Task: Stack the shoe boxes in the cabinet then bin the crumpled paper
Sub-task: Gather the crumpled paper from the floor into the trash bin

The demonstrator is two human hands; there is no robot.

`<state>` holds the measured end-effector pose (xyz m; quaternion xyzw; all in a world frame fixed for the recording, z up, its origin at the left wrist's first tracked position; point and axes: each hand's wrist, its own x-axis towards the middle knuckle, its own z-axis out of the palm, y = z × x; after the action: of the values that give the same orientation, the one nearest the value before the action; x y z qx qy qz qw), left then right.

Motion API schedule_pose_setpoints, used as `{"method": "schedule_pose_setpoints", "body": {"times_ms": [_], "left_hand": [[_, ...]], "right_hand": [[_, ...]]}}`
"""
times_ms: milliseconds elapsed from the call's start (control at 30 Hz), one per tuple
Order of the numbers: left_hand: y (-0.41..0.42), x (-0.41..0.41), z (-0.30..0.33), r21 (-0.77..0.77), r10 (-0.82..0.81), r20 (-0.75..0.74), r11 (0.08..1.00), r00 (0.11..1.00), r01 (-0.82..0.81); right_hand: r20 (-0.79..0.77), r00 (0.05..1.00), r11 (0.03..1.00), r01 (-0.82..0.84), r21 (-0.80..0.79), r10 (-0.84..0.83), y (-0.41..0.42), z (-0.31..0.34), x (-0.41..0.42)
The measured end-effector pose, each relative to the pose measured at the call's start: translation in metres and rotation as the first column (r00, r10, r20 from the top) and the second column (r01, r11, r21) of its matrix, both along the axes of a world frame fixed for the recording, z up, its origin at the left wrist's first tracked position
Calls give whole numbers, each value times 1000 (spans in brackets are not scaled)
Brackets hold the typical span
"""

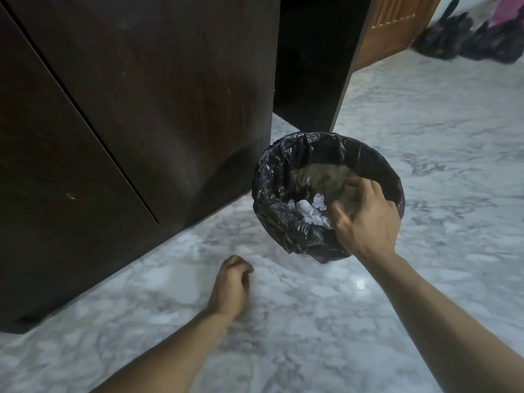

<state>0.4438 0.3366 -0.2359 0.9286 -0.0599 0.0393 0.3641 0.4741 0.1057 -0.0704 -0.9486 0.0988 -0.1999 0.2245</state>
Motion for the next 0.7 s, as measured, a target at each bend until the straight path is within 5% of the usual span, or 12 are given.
{"method": "schedule_pose_setpoints", "body": {"times_ms": [100, 233, 367, 467, 567, 700], "left_hand": [[-15, 19, 62, -366, 311, 190, 903, 931, -226], [-42, 41, 155, -564, 391, 380, 816, 839, -125], [-68, 48, 182, -245, 92, 446, 969, 890, 23], [-77, 46, 170, 115, -122, 193, 988, 974, 101], [-77, 43, 158, 274, -171, 67, 951, 983, 146], [-74, 47, 156, 358, -73, 39, 932, 997, 54]], "right_hand": [[7, 1000, 1000, 6, -19, -6, -2, -3, 1], [15, 1000, 999, 21, -25, -21, 0, -4, 0], [67, 998, 1000, 14, 18, -15, 1, -5, -1], [208, 978, 997, 11, 72, -26, 0, -7, -8], [58, 994, 978, 80, 191, -93, 0, -12, -20], [-83, 996, 945, 7, 326, 21, -5, -14, -25]]}}
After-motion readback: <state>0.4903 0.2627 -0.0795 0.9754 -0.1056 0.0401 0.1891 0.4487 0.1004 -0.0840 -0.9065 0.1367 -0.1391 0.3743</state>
